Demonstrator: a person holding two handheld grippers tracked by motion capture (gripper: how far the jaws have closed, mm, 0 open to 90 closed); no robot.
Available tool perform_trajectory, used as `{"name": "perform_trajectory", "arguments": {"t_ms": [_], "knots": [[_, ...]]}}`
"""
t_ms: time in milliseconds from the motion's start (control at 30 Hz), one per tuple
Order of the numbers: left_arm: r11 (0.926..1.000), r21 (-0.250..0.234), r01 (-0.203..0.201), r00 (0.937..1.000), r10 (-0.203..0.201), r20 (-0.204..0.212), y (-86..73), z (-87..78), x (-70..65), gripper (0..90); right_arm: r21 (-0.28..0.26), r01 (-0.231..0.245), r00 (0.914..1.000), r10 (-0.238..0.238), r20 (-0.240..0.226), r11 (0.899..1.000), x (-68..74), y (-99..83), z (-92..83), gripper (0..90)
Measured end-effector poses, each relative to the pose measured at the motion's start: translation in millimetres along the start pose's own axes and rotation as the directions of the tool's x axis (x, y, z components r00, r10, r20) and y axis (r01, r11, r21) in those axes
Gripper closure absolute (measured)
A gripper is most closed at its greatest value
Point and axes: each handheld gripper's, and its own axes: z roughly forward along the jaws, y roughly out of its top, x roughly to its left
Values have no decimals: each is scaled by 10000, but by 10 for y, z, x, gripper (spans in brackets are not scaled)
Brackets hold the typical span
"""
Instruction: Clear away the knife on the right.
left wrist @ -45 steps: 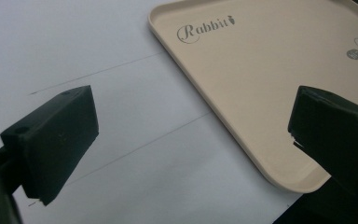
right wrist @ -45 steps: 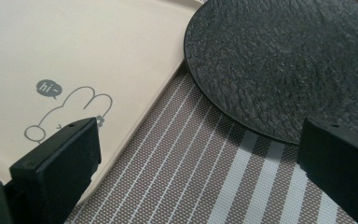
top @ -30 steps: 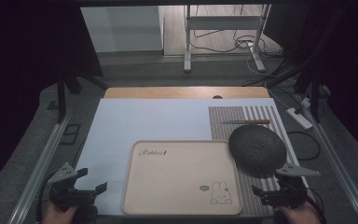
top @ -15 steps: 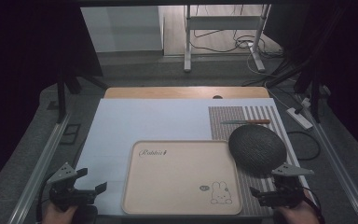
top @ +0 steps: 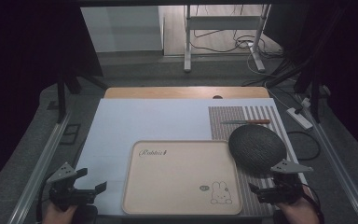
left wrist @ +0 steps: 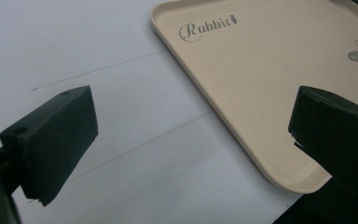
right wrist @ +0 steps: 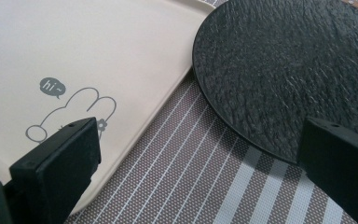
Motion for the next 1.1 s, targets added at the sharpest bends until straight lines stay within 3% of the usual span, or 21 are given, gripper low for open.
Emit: {"name": "perform_trajectory", "arguments": {"t_ms": [1100], "knots": [[9999, 44, 91, 9999, -91, -54, 1, 6, 6, 16, -202, 162, 9995, -168, -266, 9997, -157, 238, 224, 0]]}}
